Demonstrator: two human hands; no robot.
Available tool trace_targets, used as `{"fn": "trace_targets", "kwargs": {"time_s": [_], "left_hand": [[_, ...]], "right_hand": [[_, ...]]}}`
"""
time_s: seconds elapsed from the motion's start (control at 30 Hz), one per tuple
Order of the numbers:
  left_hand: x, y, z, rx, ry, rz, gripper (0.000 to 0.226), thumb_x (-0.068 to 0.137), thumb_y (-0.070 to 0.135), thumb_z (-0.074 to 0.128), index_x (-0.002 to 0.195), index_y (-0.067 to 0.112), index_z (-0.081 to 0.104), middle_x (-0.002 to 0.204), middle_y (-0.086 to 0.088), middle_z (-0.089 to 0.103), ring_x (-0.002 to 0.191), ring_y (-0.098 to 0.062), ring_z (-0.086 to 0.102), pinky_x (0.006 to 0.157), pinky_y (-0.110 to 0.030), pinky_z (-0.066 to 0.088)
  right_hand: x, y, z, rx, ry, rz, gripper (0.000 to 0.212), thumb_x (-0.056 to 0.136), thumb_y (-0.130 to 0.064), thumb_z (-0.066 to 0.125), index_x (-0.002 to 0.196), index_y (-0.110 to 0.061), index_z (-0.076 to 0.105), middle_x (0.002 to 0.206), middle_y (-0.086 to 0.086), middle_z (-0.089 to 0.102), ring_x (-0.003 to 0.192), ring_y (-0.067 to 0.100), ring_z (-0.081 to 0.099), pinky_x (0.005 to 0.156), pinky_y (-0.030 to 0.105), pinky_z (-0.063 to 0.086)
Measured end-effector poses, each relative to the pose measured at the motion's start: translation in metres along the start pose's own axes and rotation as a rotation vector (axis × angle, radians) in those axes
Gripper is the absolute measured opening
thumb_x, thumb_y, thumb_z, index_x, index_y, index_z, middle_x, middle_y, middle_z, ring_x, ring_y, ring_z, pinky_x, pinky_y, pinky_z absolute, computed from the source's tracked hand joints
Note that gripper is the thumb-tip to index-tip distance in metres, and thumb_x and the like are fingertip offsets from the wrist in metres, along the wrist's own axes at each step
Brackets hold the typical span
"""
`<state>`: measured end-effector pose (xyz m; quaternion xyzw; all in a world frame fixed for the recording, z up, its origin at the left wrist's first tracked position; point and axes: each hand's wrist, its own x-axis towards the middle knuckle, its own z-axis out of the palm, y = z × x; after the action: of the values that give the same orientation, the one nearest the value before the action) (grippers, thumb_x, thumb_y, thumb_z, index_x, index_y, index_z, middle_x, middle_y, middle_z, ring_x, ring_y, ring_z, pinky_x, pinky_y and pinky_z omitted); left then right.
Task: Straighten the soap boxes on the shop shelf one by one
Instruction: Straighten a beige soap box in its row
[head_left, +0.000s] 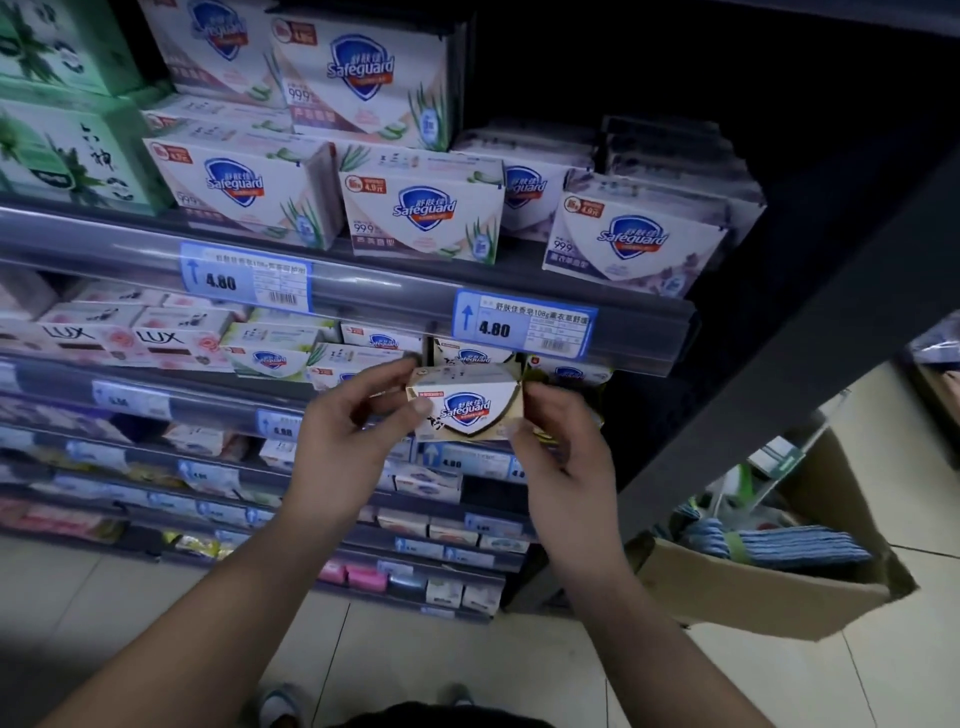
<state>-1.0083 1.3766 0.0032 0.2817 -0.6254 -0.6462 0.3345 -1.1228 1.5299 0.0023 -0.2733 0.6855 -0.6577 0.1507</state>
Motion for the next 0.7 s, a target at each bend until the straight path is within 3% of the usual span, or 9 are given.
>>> {"fn": "trace_targets", "kwargs": {"time_s": [0.07, 0.17, 0.3, 0.47, 0.6, 0.7], "left_hand": [[-0.005, 0.001, 0.002, -0.079, 0.043, -0.025, 0.045, 0.077, 0.020, 0.078, 0.121, 0.017, 0.072, 0.110, -0.001, 0.078, 0.103, -0.011, 0.074, 0.086, -0.020, 0.058], [-0.013, 0.005, -0.001, -0.152, 0.044, -0.022, 0.035, 0.077, 0.026, 0.077, 0.112, 0.028, 0.076, 0.110, 0.006, 0.079, 0.107, -0.008, 0.072, 0.088, -0.016, 0.056], [-0.021, 0.006, -0.003, -0.235, -0.014, -0.094, 0.042, 0.078, 0.024, 0.078, 0.120, 0.030, 0.074, 0.112, -0.005, 0.078, 0.106, -0.016, 0.074, 0.084, -0.024, 0.059], [-0.026, 0.005, -0.009, -0.246, 0.026, -0.121, 0.035, 0.068, 0.037, 0.085, 0.102, 0.037, 0.081, 0.098, -0.005, 0.081, 0.090, -0.017, 0.078, 0.074, -0.026, 0.061], [-0.022, 0.004, -0.014, -0.232, 0.027, -0.109, 0.033, 0.074, 0.026, 0.087, 0.105, 0.034, 0.079, 0.100, -0.006, 0.080, 0.094, -0.018, 0.077, 0.076, -0.026, 0.061], [-0.018, 0.002, -0.019, -0.158, -0.004, -0.053, 0.036, 0.076, 0.012, 0.085, 0.107, 0.027, 0.076, 0.108, -0.005, 0.079, 0.105, -0.020, 0.074, 0.080, -0.025, 0.059]], "right_hand": [[0.003, -0.002, -0.004, -0.012, -0.002, -0.005, 0.021, 0.098, -0.020, 0.066, 0.114, -0.033, 0.064, 0.110, -0.022, 0.071, 0.104, -0.001, 0.067, 0.082, 0.014, 0.052], [0.005, 0.000, -0.007, 0.049, -0.024, 0.043, 0.017, 0.097, -0.022, 0.067, 0.110, -0.033, 0.066, 0.109, -0.013, 0.073, 0.103, 0.009, 0.070, 0.085, 0.026, 0.057], [0.010, -0.004, -0.003, 0.177, -0.013, 0.092, 0.015, 0.094, -0.021, 0.070, 0.103, -0.033, 0.070, 0.107, -0.007, 0.075, 0.096, 0.013, 0.073, 0.075, 0.023, 0.059], [0.015, -0.005, -0.002, 0.218, -0.046, 0.142, 0.017, 0.086, -0.037, 0.074, 0.103, -0.035, 0.073, 0.102, -0.005, 0.076, 0.096, 0.014, 0.073, 0.069, 0.022, 0.059], [0.017, 0.001, -0.001, 0.224, -0.080, 0.155, 0.018, 0.089, -0.031, 0.074, 0.107, -0.031, 0.073, 0.102, -0.001, 0.076, 0.096, 0.017, 0.073, 0.070, 0.024, 0.060], [0.017, 0.004, -0.002, 0.174, -0.131, 0.120, 0.024, 0.088, -0.022, 0.075, 0.110, -0.032, 0.071, 0.109, -0.004, 0.076, 0.102, 0.014, 0.073, 0.079, 0.030, 0.060]]}}
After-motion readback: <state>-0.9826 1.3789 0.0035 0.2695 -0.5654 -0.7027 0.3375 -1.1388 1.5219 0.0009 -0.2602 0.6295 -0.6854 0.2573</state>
